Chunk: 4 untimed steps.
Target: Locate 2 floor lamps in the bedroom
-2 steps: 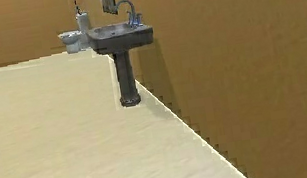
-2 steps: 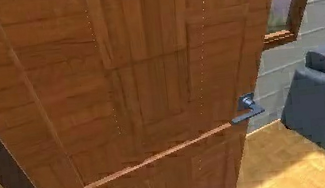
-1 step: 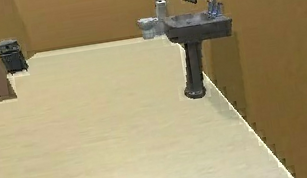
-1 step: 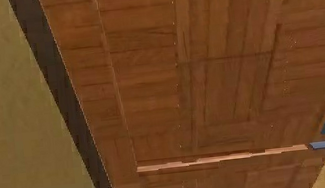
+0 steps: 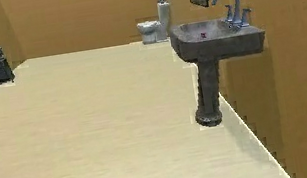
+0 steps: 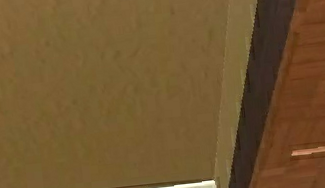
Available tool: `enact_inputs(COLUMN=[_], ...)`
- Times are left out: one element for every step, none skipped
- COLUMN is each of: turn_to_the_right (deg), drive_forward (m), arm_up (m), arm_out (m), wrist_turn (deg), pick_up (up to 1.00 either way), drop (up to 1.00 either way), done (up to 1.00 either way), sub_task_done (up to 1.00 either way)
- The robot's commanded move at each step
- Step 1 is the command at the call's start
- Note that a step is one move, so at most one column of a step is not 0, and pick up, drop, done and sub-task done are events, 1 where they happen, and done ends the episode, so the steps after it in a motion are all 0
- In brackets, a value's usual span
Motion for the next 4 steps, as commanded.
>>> enact_inputs(turn_to_the_right=[-45.0, -9.0, 0.0, 0.0], drive_forward=[0.0, 0.0, 1.0, 1.0], arm_up=[0.0, 0.0, 0.0, 0.0], arm_out=[0.0, 0.0, 0.0, 0.0], wrist_turn=[0.0, 0.0, 0.0, 0.0], pick_up=[0.0, 0.0, 0.0, 0.0], drop=[0.0, 0.0, 0.0, 0.0], done=[0.0, 0.0, 0.0, 0.0], sub_task_done=[0.0, 0.0, 0.0, 0.0])
